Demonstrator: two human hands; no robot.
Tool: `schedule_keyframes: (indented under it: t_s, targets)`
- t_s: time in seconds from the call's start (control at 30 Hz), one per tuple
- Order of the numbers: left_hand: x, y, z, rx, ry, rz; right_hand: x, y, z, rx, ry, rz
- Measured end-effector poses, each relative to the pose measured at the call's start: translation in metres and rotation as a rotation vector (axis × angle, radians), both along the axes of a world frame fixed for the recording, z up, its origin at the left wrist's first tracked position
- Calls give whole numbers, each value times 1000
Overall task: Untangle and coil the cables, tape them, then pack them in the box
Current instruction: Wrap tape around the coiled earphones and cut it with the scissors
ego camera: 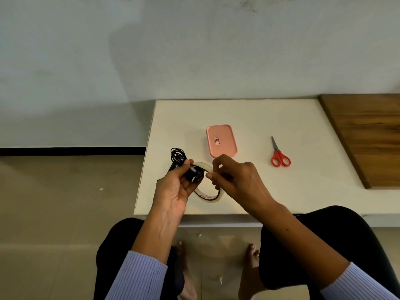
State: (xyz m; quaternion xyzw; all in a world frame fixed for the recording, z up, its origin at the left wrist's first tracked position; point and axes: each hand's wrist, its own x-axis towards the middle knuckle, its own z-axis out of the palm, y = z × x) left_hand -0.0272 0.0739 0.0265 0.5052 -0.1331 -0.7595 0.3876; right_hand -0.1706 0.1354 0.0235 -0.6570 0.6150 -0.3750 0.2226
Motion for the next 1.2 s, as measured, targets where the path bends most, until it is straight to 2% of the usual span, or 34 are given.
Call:
schedule_keyframes:
  t_s: [0.23, 0.33, 0.5, 0.73, 0.8, 1.07, 1.2]
  targets:
    - [-2, 0, 2, -6, 9, 4, 0, 1, 0, 14, -34, -14]
    - [-2, 0, 3, -7, -5, -14, -3, 3, 1, 72, -105, -19]
    - [1, 0, 4, 4, -30, -23, -6, 5, 2, 113, -147, 62]
    - [3, -1, 3, 21, -39, -47, -12, 6, -1, 83, -328, 12]
    - [2, -1, 2, 19, -38, -51, -13, 5, -2, 55, -272, 6]
    - [5, -7, 2, 55, -29, -61, -12, 3, -1, -162, 230, 120]
    - [14, -16, 3, 75, 20, -122, -20, 11, 7, -192, 255, 95]
